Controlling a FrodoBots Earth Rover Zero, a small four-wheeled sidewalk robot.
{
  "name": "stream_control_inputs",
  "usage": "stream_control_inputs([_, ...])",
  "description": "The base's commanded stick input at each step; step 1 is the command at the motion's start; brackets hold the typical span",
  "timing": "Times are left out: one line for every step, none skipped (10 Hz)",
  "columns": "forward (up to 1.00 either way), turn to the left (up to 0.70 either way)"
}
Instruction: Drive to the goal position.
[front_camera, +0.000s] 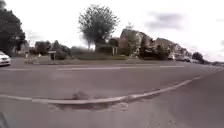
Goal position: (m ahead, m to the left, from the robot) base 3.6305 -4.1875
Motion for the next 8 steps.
stream_control_inputs([0.98, 0.39])
stream_control_inputs([0.98, 0.39])
stream_control_inputs([0.98, 0.39])
stream_control_inputs([0.8, 0.38])
stream_control_inputs([0.4, 0.2])
stream_control_inputs([-0.27, 0.0])
stream_control_inputs([-1.0, 0.0])
stream_control_inputs([-1.0, 0.0])
